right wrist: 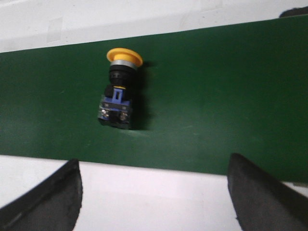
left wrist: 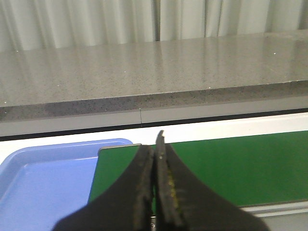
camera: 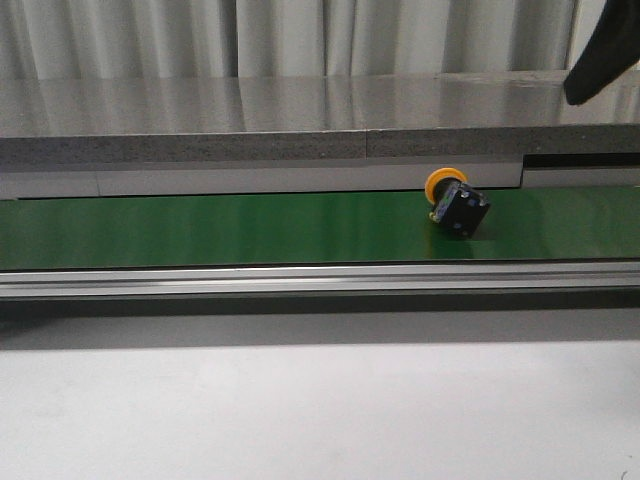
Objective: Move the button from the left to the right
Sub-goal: 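Lower the right gripper onto the button at the belt's far end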
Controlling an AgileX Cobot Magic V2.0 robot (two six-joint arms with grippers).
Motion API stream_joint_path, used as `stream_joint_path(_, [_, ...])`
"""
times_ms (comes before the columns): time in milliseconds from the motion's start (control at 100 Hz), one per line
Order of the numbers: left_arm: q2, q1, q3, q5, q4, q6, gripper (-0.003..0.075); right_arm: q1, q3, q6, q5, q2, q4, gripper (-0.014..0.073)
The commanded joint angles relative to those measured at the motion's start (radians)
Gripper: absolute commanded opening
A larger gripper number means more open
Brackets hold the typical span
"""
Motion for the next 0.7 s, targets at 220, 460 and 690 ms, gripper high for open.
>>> stream_joint_path(220, [0.007,-0.009,-0.027,-0.083,-0.012,-0.002,-0.0020,-0.003,-0.131,-0.123,-0.043,0.165,0.088,0.0611])
stream_joint_path(460, [0.007,-0.009,-0.027,-0.083,-0.012,-0.002,-0.0020,0.016,-0.165,-0.157,-0.064,0.244,0.088,0.0611])
stream_joint_path(690, [0.007,-0.009,-0.027,-0.083,-0.012,-0.002,-0.0020,0.019,-0.177,-0.158,-0.110,0.316,0.088,0.0611])
